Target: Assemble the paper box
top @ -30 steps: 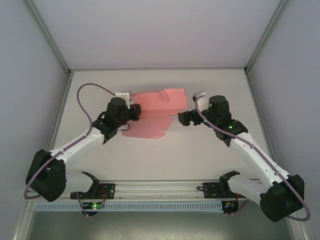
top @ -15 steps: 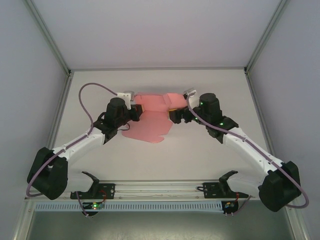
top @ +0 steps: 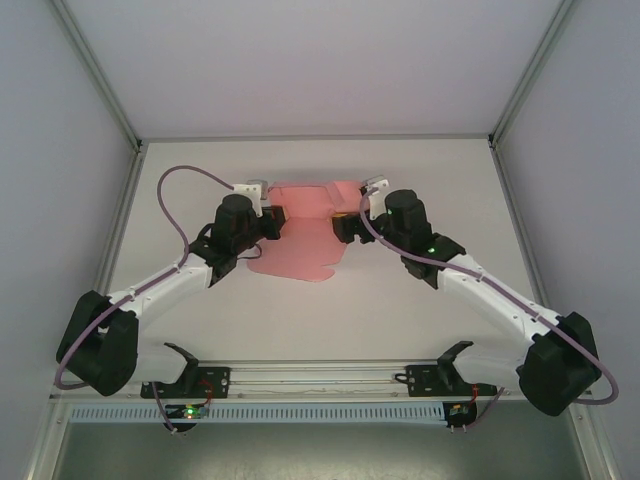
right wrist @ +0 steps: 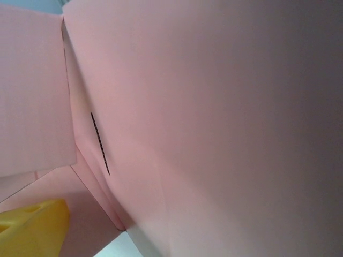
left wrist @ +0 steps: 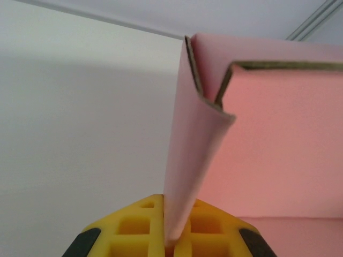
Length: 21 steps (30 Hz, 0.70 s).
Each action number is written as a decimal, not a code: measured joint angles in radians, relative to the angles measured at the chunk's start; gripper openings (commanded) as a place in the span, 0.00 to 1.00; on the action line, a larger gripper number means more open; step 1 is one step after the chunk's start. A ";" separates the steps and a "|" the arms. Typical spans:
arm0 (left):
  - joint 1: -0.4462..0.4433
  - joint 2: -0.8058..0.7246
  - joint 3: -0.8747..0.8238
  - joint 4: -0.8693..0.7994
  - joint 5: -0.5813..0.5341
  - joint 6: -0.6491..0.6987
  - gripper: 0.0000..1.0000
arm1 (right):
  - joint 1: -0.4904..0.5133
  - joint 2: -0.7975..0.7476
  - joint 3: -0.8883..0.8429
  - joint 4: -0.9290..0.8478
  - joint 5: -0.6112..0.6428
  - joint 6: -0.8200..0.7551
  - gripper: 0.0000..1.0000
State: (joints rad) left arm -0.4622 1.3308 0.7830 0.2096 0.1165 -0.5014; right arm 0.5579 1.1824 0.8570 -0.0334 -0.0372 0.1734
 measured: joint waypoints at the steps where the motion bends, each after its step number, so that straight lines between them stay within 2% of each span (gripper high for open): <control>1: -0.002 0.002 0.008 -0.007 -0.010 0.000 0.00 | -0.006 -0.018 0.000 -0.006 -0.004 0.000 0.98; 5: -0.002 0.006 0.019 -0.023 -0.047 0.000 0.00 | -0.080 -0.158 0.000 -0.058 -0.037 0.005 0.98; 11: 0.000 0.005 -0.010 -0.024 -0.050 0.002 0.00 | -0.270 -0.348 0.004 -0.122 -0.069 0.018 0.98; 14: 0.000 -0.001 -0.024 -0.022 -0.030 0.006 0.00 | -0.400 -0.325 0.029 -0.173 -0.093 0.056 0.92; 17: 0.000 -0.013 -0.033 -0.023 -0.011 0.009 0.00 | -0.505 -0.235 0.039 -0.186 -0.184 0.084 0.87; 21: 0.000 -0.014 -0.032 -0.023 -0.009 0.013 0.00 | -0.495 -0.104 0.039 -0.187 -0.384 0.090 0.79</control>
State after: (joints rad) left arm -0.4625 1.3163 0.7506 0.1864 0.1074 -0.4881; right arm 0.0631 1.0782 0.8959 -0.2199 -0.4210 0.2630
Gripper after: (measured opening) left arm 0.067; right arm 0.832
